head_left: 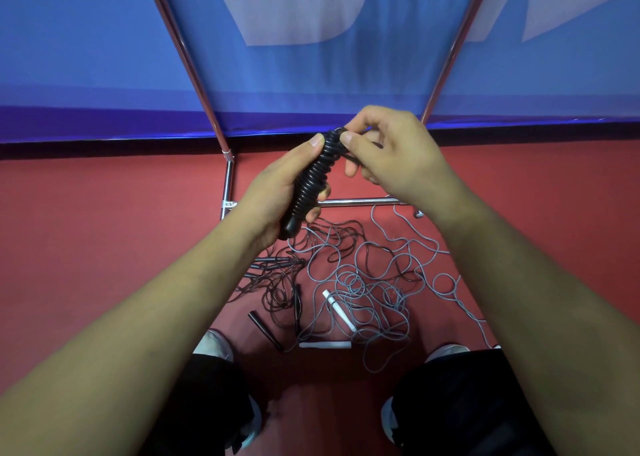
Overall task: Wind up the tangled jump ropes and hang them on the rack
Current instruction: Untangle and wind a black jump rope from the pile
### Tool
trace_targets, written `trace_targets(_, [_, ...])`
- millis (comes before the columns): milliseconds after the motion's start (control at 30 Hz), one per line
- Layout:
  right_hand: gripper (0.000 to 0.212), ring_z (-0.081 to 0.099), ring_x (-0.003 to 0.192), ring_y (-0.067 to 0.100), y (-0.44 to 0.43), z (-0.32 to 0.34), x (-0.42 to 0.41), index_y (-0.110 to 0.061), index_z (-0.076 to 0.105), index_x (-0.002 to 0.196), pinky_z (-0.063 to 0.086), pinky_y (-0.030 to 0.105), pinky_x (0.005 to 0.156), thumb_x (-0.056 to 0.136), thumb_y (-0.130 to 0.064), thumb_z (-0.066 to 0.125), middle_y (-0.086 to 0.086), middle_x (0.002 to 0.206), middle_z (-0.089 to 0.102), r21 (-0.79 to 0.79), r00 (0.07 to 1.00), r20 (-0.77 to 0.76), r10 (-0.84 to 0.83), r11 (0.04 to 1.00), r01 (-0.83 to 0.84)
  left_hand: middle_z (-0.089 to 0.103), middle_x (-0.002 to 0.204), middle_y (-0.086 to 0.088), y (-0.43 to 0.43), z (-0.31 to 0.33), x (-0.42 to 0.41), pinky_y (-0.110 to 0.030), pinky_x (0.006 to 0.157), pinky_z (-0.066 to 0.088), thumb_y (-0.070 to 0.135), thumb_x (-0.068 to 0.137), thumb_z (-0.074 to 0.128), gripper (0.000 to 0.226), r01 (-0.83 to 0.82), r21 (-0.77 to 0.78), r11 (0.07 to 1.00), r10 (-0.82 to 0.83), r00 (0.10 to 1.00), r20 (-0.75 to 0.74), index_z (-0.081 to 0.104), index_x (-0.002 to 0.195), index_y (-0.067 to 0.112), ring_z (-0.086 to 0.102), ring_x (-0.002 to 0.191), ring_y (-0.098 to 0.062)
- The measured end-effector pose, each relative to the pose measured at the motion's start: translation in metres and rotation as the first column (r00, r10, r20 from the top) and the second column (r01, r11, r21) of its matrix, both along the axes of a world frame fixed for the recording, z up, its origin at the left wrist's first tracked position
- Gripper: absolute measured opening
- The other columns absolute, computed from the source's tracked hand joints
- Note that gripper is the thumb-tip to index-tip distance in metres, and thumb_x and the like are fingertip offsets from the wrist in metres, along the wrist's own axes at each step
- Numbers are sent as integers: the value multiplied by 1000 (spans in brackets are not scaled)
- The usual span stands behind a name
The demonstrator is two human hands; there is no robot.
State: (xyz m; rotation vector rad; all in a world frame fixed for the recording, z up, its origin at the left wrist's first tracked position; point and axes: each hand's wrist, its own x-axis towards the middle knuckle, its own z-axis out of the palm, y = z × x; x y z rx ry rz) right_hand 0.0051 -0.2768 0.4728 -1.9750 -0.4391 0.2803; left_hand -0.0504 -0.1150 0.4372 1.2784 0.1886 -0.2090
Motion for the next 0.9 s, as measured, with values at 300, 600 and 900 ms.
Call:
trace_targets(300, [4,45,45,6,-4,4,0,-7,60,80,35,16,48,83,-9,61,2,55,62,-182,991,133,-14,982,39,49,64,-3,1,14,-2,-20,35,36,45,100,51,29,87,184,979,-69,992,-102,64,106,19,47,39,-10])
trace_targets(600, [1,51,47,10,-6,-3,1,-7,63,87,41,21,50,87,-7,64,0,59,65,-90,990,141,-6,996,19,48,69,2,4,5,-2,-19,35,33,46,96,55,40,62,-4,998,-62,991,-121,59,118,13,43,50,-13])
trace_targets(900, [30,63,73,18,4,-10,1,2,58,120,53,29,75,90,6,62,8,88,60,593,975,-220,40,799,101,36,65,0,7,10,3,-19,36,29,56,98,45,33,-53,-227,972,24,991,-131,56,100,25,39,41,-9])
